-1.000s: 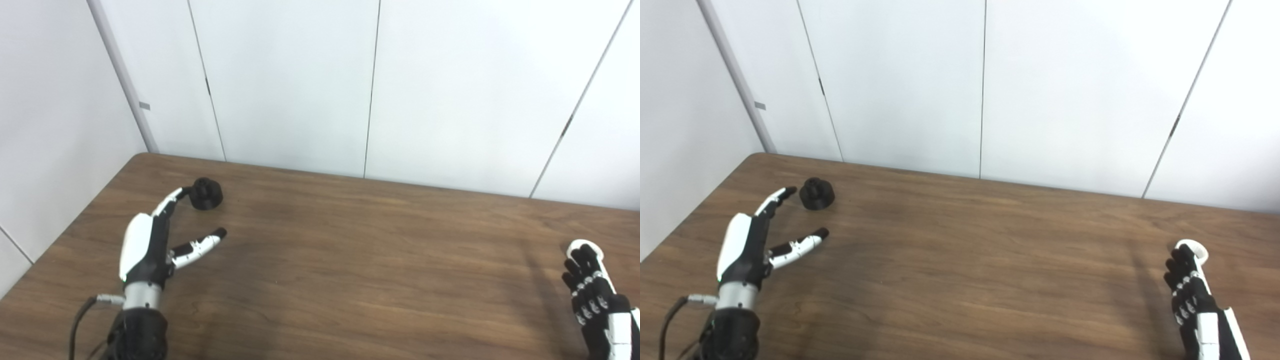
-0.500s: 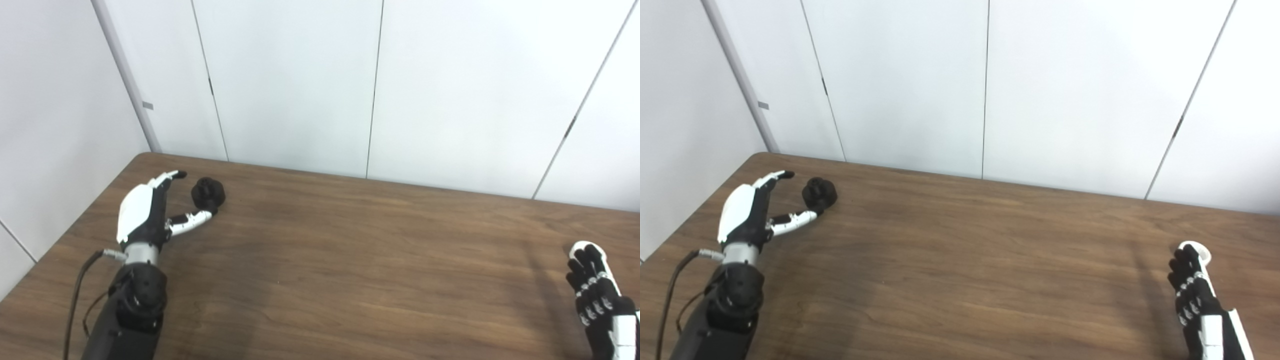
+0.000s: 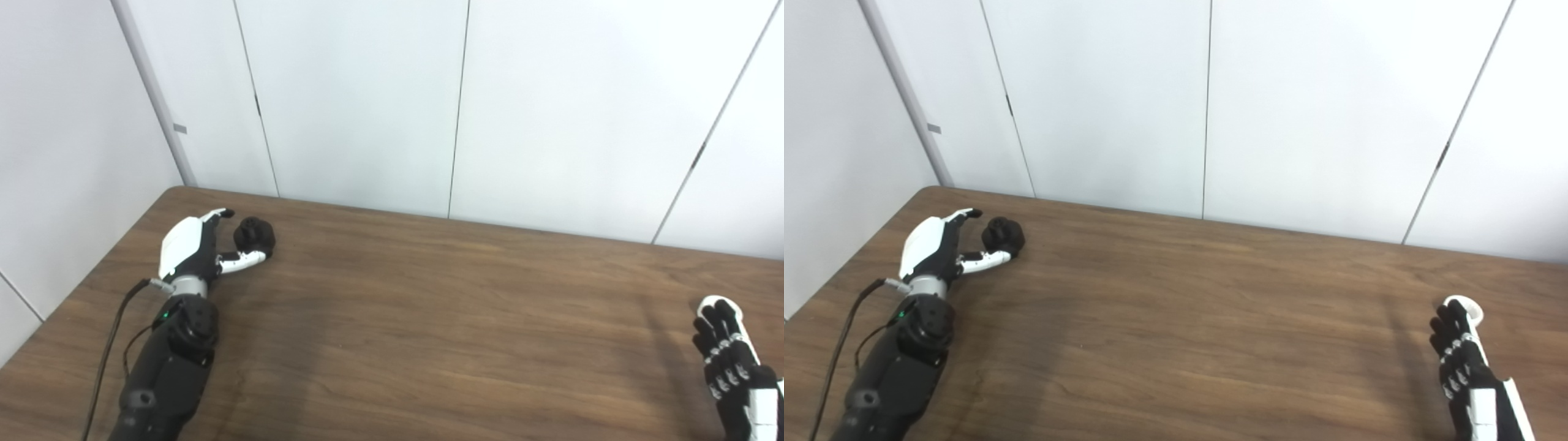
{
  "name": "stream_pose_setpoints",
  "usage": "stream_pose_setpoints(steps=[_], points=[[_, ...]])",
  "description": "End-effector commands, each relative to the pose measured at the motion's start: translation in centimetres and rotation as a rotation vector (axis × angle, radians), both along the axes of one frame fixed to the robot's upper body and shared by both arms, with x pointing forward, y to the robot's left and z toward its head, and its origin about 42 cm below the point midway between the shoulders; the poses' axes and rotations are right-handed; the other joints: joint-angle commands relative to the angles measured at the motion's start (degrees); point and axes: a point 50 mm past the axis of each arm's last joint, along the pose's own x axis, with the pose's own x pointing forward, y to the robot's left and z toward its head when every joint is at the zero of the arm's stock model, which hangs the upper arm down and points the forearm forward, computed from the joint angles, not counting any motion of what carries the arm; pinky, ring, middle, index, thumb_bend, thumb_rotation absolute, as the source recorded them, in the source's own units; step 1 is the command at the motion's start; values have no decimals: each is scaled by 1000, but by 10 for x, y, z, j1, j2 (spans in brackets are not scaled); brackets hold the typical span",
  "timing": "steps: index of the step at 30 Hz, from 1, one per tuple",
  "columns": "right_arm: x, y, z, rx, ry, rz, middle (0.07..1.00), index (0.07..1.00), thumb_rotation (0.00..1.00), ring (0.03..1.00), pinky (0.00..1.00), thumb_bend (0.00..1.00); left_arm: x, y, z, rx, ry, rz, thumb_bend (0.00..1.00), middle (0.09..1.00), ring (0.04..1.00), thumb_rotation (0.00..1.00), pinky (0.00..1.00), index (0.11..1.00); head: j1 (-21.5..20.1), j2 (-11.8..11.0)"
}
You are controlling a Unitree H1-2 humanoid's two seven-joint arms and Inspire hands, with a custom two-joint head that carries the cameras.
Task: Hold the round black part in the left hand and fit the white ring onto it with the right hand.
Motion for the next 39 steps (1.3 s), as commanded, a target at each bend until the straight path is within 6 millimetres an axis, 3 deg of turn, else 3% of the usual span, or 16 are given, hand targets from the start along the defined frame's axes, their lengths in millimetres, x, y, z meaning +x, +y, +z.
stream_pose_setpoints(steps=[1,16,39], points=[[-39,10,-63,72,204,-38,977,988,991,968,1000,672,20,12,44,73,-79,12,901,927,966,364,960,866,0,1],[-41,10,-63,71,200,-45,966,973,974,963,1000,680,52,12,46,109,-15,32,919,915,961,327,1000,828,-2,4],[-43,10,-63,62,195,-50,963,970,972,951,993,682,54,13,42,159,70,62,906,885,943,316,999,760,-7,9]])
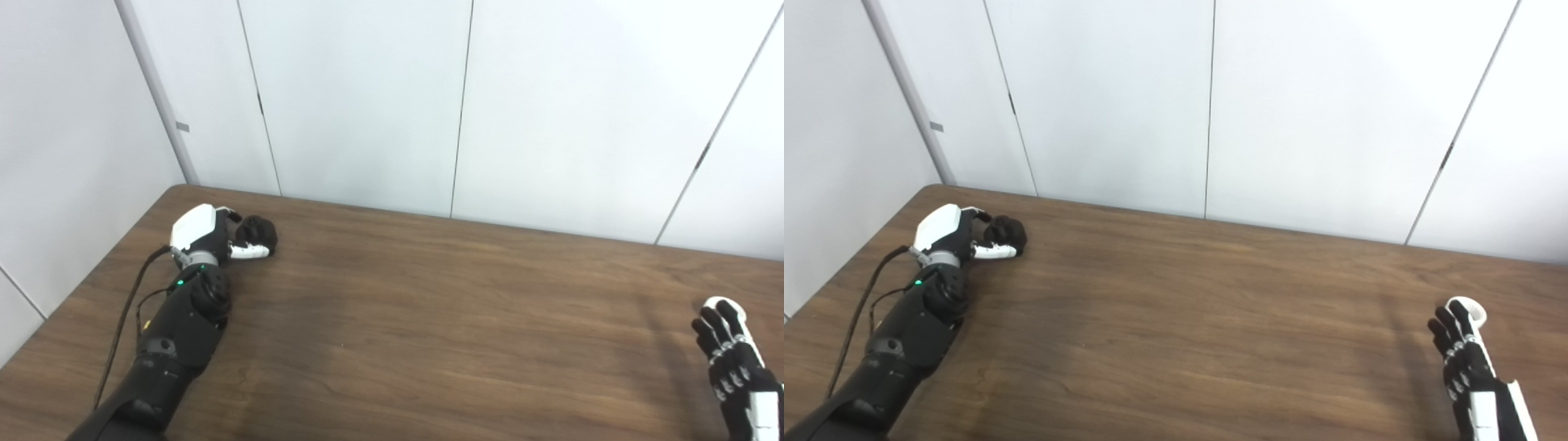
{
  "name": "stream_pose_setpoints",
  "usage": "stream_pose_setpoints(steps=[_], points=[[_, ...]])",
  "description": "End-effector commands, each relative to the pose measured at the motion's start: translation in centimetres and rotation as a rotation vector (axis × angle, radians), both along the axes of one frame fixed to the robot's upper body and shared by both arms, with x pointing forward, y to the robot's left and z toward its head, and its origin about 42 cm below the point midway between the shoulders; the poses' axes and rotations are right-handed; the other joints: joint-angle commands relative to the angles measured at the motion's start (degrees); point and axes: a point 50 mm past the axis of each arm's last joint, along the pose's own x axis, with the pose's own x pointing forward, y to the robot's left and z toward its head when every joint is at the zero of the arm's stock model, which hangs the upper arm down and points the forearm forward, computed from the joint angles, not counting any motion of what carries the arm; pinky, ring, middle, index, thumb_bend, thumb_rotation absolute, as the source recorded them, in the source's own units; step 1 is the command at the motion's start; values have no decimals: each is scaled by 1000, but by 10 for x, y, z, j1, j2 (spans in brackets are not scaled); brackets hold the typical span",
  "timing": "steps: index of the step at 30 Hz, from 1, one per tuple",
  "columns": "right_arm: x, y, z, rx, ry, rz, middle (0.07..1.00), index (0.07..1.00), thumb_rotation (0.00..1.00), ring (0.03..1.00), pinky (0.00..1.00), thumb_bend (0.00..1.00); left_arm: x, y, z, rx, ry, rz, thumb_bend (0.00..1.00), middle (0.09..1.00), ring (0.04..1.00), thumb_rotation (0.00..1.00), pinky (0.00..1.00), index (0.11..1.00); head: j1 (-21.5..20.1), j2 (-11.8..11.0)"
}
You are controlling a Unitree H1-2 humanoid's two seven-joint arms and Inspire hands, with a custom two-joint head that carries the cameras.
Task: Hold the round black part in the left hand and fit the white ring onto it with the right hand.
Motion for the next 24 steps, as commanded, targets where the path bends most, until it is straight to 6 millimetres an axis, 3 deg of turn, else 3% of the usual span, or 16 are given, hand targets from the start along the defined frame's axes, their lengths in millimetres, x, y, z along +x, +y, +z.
stream_pose_setpoints(steps=[1,24], points=[[-41,11,-63,77,207,-36,964,969,972,952,994,684,14,11,43,69,-102,9,905,882,942,315,996,756,-1,1],[-43,12,-63,75,202,-30,954,956,964,946,976,668,18,6,42,29,-113,-10,906,875,933,302,984,746,-7,3]])
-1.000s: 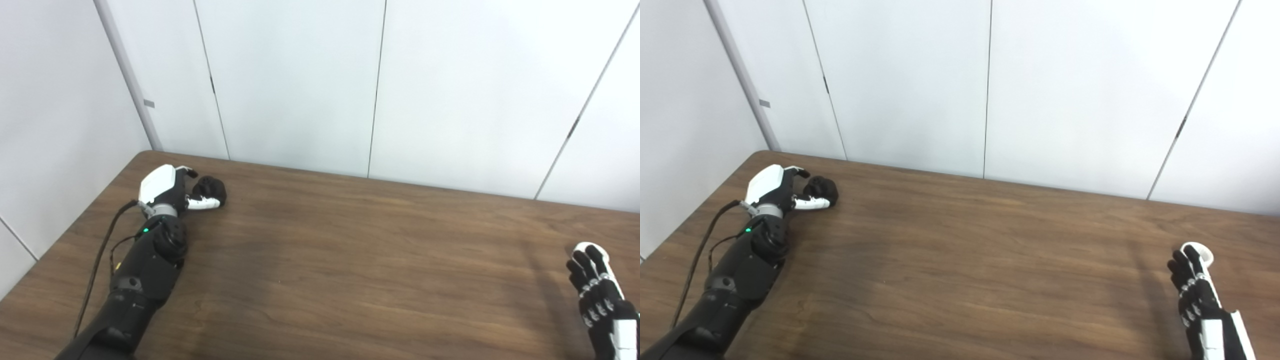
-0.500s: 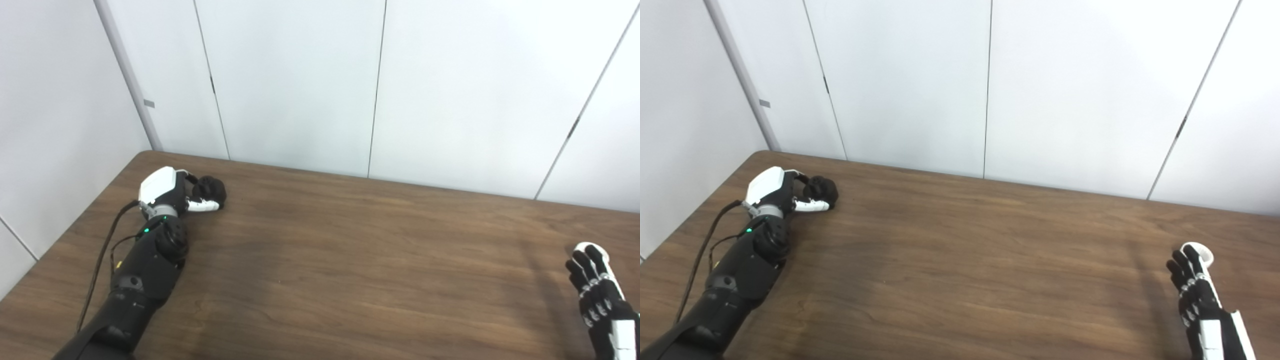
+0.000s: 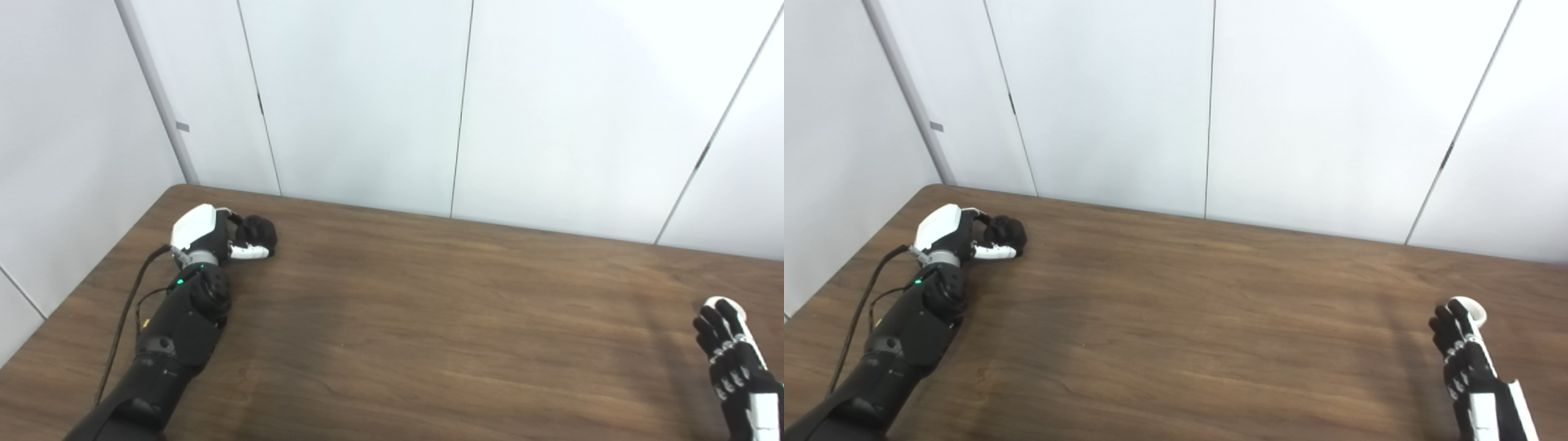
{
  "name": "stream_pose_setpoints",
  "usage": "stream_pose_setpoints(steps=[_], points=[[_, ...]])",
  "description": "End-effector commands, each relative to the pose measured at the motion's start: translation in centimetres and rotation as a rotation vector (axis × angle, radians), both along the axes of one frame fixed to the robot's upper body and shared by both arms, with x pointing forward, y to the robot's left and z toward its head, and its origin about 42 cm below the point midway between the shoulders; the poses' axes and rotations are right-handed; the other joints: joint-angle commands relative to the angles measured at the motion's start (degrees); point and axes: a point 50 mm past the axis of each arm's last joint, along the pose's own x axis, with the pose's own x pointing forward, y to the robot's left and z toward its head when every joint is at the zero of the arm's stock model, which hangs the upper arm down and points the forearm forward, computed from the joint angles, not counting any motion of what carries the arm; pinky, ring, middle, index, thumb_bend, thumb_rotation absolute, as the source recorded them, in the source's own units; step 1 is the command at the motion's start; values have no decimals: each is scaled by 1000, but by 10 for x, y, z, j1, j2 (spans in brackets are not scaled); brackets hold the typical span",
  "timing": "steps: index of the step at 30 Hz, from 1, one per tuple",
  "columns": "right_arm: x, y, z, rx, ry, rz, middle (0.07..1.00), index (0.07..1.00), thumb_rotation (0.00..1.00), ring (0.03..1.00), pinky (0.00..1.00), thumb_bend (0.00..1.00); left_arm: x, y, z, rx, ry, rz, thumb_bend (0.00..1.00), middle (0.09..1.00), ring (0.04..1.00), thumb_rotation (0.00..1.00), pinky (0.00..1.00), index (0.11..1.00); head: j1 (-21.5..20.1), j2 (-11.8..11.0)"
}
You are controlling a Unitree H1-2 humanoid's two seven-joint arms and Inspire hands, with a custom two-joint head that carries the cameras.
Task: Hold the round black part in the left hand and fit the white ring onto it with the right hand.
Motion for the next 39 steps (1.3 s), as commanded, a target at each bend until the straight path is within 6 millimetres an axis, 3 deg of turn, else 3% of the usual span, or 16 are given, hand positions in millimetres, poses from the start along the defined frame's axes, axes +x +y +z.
stream_pose_setpoints(steps=[1,11,18,19,21,24,39], points=[[-42,12,-64,82,217,-32,952,953,960,947,980,672,17,6,41,44,-107,-3,906,875,932,307,980,747,-1,1],[-43,13,-64,82,216,-37,946,950,950,936,962,676,19,5,43,37,-104,-1,891,874,931,304,975,744,-3,3],[-43,13,-63,83,214,-35,948,950,954,938,961,659,20,6,42,33,-105,6,838,846,920,251,963,642,-5,2],[-44,13,-63,81,214,-34,948,950,954,939,964,658,20,6,42,21,-116,11,821,838,915,219,961,617,-5,2],[-44,13,-63,74,214,-32,950,950,959,940,968,659,20,7,41,-4,-139,15,587,818,907,97,964,515,-5,2],[-44,12,-63,74,213,-32,951,950,959,946,978,668,18,6,40,-6,-168,1,529,776,869,54,901,484,-4,3],[-46,14,-62,70,211,-38,935,943,954,933,961,668,1,4,38,91,-183,-94,521,731,858,44,962,483,-18,10]])
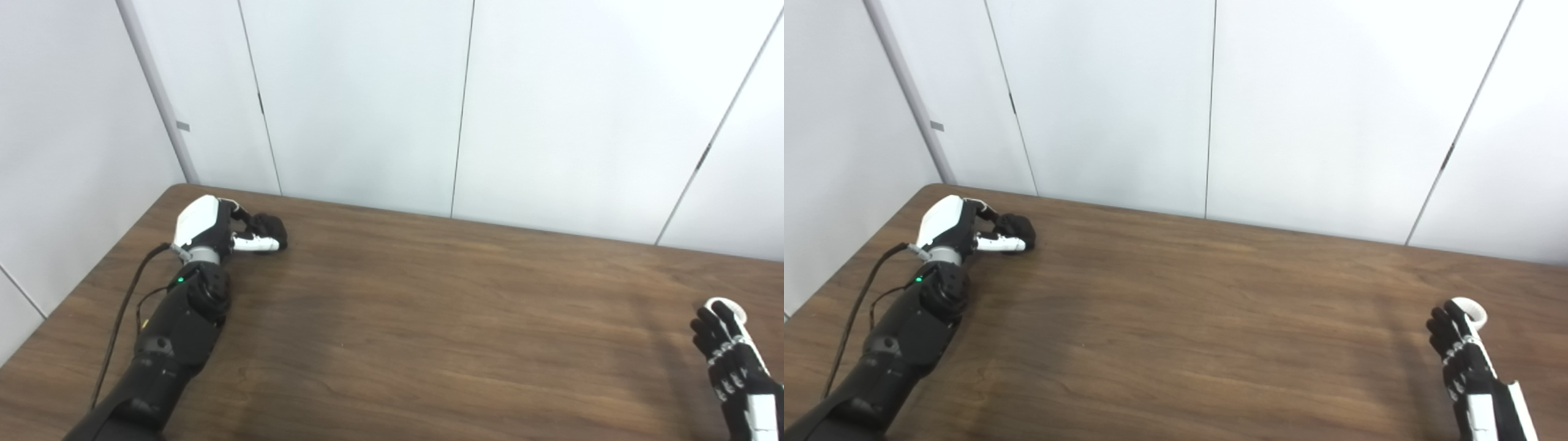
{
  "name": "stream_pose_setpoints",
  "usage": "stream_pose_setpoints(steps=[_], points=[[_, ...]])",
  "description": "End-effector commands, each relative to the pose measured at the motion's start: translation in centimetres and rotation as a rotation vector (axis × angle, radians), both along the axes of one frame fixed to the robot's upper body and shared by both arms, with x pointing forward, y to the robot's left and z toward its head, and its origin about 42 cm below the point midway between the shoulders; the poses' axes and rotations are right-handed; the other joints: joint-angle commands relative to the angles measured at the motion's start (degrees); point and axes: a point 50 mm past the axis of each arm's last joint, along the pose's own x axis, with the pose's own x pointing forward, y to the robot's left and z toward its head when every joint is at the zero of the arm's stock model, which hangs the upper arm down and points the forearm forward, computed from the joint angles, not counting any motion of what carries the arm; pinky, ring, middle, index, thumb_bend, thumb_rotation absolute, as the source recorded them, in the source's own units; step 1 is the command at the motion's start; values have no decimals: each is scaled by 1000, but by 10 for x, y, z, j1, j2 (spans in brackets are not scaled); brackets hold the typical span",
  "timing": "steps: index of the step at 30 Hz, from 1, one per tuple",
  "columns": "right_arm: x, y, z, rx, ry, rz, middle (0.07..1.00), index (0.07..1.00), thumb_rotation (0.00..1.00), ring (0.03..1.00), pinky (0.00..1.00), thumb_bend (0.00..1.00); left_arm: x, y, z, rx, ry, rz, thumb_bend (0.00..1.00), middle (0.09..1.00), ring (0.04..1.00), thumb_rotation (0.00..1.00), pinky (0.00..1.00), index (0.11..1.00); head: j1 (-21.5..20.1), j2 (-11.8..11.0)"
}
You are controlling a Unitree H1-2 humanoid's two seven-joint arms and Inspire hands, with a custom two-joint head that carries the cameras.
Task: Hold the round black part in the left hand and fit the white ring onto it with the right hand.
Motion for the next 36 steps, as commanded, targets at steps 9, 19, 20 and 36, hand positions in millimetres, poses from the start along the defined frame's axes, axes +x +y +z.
stream_pose_setpoints(steps=[9,19,20,36], points=[[-46,16,-61,75,215,-35,942,942,949,937,953,688,-11,-11,38,136,-97,-91,521,742,883,45,948,483,-1,4],[-45,20,-60,66,210,-37,941,946,957,928,953,677,-33,-61,54,126,-126,-230,522,748,871,47,851,484,-9,8],[-44,21,-60,69,209,-36,940,946,957,926,949,674,-36,-66,55,122,-129,-245,522,751,870,47,843,484,-12,9],[-43,33,-54,39,212,-39,925,933,972,913,929,667,-88,-178,42,129,-112,-539,524,736,837,52,979,484,-60,26]])
